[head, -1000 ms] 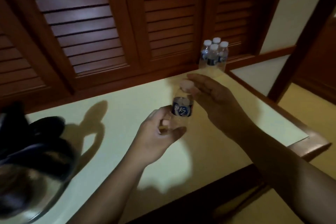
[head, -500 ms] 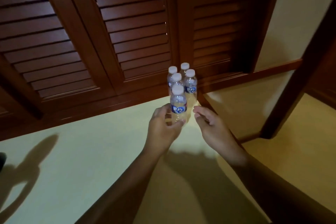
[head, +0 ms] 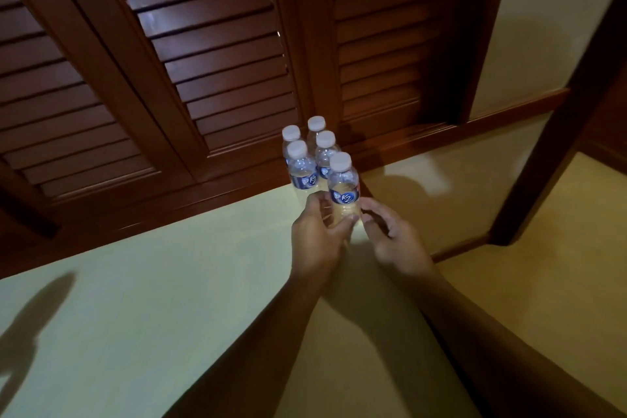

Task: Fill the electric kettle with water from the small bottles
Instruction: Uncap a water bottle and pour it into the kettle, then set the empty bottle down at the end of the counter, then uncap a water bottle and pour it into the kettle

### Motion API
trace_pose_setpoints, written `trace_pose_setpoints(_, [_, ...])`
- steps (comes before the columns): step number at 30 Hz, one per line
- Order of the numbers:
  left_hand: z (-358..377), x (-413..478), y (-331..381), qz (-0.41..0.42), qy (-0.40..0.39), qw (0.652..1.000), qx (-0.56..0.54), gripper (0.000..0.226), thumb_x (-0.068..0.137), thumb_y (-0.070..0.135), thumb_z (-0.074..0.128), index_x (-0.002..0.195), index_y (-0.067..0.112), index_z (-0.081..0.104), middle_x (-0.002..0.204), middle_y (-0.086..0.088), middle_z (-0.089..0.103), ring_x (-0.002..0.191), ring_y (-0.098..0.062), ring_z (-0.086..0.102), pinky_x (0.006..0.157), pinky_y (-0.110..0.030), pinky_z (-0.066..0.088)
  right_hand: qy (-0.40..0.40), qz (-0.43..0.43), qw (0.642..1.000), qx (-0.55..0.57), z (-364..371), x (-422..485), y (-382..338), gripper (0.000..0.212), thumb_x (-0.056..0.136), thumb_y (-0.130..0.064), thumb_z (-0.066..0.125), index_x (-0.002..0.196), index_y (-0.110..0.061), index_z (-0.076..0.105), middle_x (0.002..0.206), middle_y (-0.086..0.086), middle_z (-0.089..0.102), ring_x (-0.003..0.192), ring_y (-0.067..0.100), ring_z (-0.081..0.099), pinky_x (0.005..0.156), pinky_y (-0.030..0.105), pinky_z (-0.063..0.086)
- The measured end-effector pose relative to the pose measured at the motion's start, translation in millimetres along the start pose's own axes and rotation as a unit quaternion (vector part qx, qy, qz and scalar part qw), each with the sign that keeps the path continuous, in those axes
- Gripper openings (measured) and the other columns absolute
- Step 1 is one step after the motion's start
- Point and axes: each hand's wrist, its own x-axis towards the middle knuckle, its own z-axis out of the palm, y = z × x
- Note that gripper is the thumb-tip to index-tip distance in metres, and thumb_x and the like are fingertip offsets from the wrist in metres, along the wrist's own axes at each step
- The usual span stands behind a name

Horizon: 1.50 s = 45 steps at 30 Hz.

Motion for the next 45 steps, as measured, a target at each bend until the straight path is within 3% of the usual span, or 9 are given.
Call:
trace_pose_setpoints(4, [4.7,-0.1,3.7,-0.003,0.016,1.000,0.022,0.053,0.091,0.034,0.083,0.135,0.018,0.060,0.131,0.000,0.073,0.106,-0.004,0.064,0.073,0.005,0.037,0.001,0.009,1.000,0.016,-2.0,5.2,2.2,0.034,0.101,-0.005,0.055,0.134,-0.012,0.061,0.117,-0.020,0.062,0.102,-0.028,0.052,0.086,-0.004,0.034])
trace_pose_setpoints(11, [4.6,-3.6,1.1,-0.010,0.011,1.000,0.025,0.058,0.091,0.036,0.082,0.140,0.015,0.058,0.136,-0.003,0.072,0.120,-0.016,0.069,0.092,-0.019,0.049,-0.011,0.027,1.000,0.011,-5.9,-0.9,-6.5,0.041,0.102,-0.015,0.056,0.143,-0.012,0.054,0.135,-0.009,0.057,0.122,-0.003,0.053,0.085,-0.008,0.030])
trace_pose_setpoints(15, [-12.1,-24.0,-6.4,-0.012,0.015,1.000,0.006,0.056,0.095,0.035,0.079,0.144,0.019,0.058,0.140,0.002,0.069,0.123,-0.012,0.066,0.100,-0.021,0.051,0.003,-0.006,0.999,-0.037,-9.9,-28.1,-14.7,0.040,0.102,-0.021,0.056,0.142,-0.020,0.054,0.128,-0.021,0.052,0.104,-0.027,0.048,0.084,-0.009,0.027])
trace_pose_setpoints(18, [-38.3,-50.5,-16.3,-0.002,0.015,1.000,0.007,0.044,0.100,0.033,0.071,0.142,0.024,0.061,0.140,0.008,0.069,0.122,-0.007,0.066,0.104,-0.024,0.053,-0.011,-0.048,0.994,-0.095,-1.8,-53.9,-20.4,0.041,0.102,-0.026,0.056,0.143,-0.026,0.053,0.130,-0.024,0.049,0.108,-0.033,0.040,0.086,-0.009,0.025])
trace_pose_setpoints(22, [-87.2,-93.5,-33.3,0.005,0.038,0.999,0.004,0.036,0.104,0.023,0.065,0.134,0.043,0.064,0.131,0.029,0.068,0.120,0.006,0.064,0.103,-0.014,0.050,-0.080,-0.102,0.981,-0.143,30.5,-83.1,-39.8,0.048,0.098,-0.044,0.046,0.142,-0.028,0.054,0.136,-0.017,0.054,0.120,-0.011,0.042,0.094,-0.007,0.022])
trace_pose_setpoints(25, [-129.7,-128.3,-51.9,-0.003,0.077,0.997,0.019,0.046,0.103,0.014,0.064,0.118,0.057,0.061,0.116,0.048,0.064,0.118,0.016,0.061,0.098,-0.005,0.045,-0.151,-0.149,0.970,-0.117,68.2,-108.8,-55.6,0.046,0.100,-0.042,0.047,0.143,-0.028,0.053,0.144,-0.012,0.056,0.132,0.000,0.047,0.110,0.015,0.034])
trace_pose_setpoints(30, [-204.7,-188.9,-96.7,-0.020,0.153,0.984,0.086,0.042,0.104,0.016,0.065,0.143,0.029,0.062,0.140,0.021,0.064,0.134,0.006,0.055,0.115,-0.019,0.043,-0.267,-0.231,0.933,-0.067,142.0,-145.2,-86.6,0.045,0.103,-0.026,0.053,0.147,-0.021,0.049,0.145,-0.010,0.054,0.135,-0.002,0.044,0.111,0.012,0.031])
trace_pose_setpoints(34, [-264.3,-240.9,-119.4,-0.041,0.201,0.967,0.151,0.045,0.105,0.018,0.065,0.149,0.024,0.058,0.146,0.016,0.062,0.136,0.006,0.051,0.110,-0.006,0.035,-0.351,-0.287,0.890,-0.040,203.0,-176.7,-115.0,0.048,0.103,-0.025,0.054,0.151,-0.021,0.045,0.148,-0.012,0.050,0.138,-0.005,0.040,0.110,0.010,0.029])
trace_pose_setpoints(45, [-403.9,-385.9,-183.7,-0.116,0.336,0.919,0.170,0.044,0.102,0.013,0.068,0.144,0.021,0.062,0.140,0.012,0.066,0.130,0.003,0.059,0.107,-0.018,0.048,-0.443,-0.345,0.826,0.048,354.0,-292.6,-182.4,0.048,0.102,-0.017,0.056,0.149,-0.017,0.047,0.148,-0.010,0.051,0.139,-0.004,0.039,0.112,0.011,0.029])
